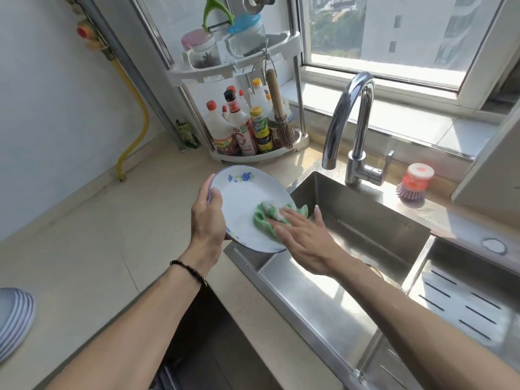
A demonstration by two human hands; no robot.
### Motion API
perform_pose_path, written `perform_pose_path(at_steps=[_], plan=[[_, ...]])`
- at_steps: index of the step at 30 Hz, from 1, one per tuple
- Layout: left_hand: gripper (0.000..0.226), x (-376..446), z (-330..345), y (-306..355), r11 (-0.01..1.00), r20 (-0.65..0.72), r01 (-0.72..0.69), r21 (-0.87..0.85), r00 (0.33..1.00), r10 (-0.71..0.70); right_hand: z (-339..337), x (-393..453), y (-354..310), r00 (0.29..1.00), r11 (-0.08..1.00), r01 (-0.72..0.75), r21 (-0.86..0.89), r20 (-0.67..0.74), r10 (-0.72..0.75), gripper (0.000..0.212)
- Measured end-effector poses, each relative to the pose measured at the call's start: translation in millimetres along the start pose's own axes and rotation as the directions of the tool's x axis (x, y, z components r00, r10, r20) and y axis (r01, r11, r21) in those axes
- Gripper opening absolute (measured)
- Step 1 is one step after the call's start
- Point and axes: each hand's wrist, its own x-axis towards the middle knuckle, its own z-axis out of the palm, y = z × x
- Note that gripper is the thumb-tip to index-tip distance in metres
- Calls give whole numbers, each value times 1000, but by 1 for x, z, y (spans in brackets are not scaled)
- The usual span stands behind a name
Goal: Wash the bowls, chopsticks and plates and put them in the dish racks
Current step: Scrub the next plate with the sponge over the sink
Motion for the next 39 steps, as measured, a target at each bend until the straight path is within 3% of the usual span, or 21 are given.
perform_pose_path(at_steps=[3, 6, 9, 13, 16, 19, 21, 23, 24, 25, 26, 27, 29, 31, 33, 36, 39], plan=[[33, -3, -4, -1, 995, 180, 104, -6, 978, -101, -17, 22, 7, 999, 971, 31, -237, -16, -36, 70], [34, -6, -6, -8, 986, 251, 166, -25, 956, -154, -30, 38, 3, 994, 936, 95, -339, -24, -109, 74], [33, -3, -5, -9, 989, 192, 135, -58, 974, -121, -27, 29, 11, 996, 932, 91, -351, 11, -93, 71], [34, 8, -2, -12, 996, -58, 73, -56, 995, -77, -5, -7, -1, 996, 984, 90, -155, 26, -87, 92], [36, 11, 1, -12, 992, -118, 100, -74, 987, -108, 15, -20, -29, 980, 989, 151, 9, -134, -148, 70], [33, 15, 0, -9, 976, 45, 208, -64, 978, -205, 23, -10, -14, 879, 939, 232, -255, -358, -315, 41], [29, 14, -2, -7, 962, 139, 267, -56, 956, -258, 17, -4, 5, 827, 898, 221, -379, -416, -379, 33], [22, 13, -1, -10, 978, 57, 179, 109, 981, -186, 11, -2, 11, 797, 857, 267, -440, -399, -453, 27], [22, 14, -4, -12, 941, 18, 48, 335, 998, -58, 7, -1, 11, 784, 837, 295, -461, -383, -488, 25], [32, 13, -9, -17, 812, 53, -121, 572, 993, 110, 4, -1, 12, 775, 818, 322, -477, -364, -517, 23], [45, 10, -14, -20, 654, 181, -304, 692, 951, 250, 1, -1, 13, 770, 800, 346, -491, -339, -541, 22], [55, 8, -20, -22, 521, 366, -484, 703, 874, 318, -4, -2, 15, 768, 787, 366, -496, -317, -557, 21], [63, 8, -26, -28, 302, 675, -744, 596, 668, 312, -14, -1, 22, 754, 784, 403, -472, -315, -577, 21], [52, 10, -26, -40, 111, 798, -855, 507, 514, 314, -22, -2, 24, 760, 793, 429, -433, -301, -576, 22], [56, 9, -20, -43, 28, 807, -876, 481, 455, 376, -27, -2, 22, 775, 802, 436, -409, -283, -566, 26], [48, 6, -16, -37, 147, 742, -847, 511, 521, 422, -35, 0, 21, 812, 877, 317, -361, -375, -448, 37], [33, 0, -11, -27, 480, 624, -670, 566, 729, 281, -36, 3, 26, 769, 981, 162, -103, -610, -191, 28]])
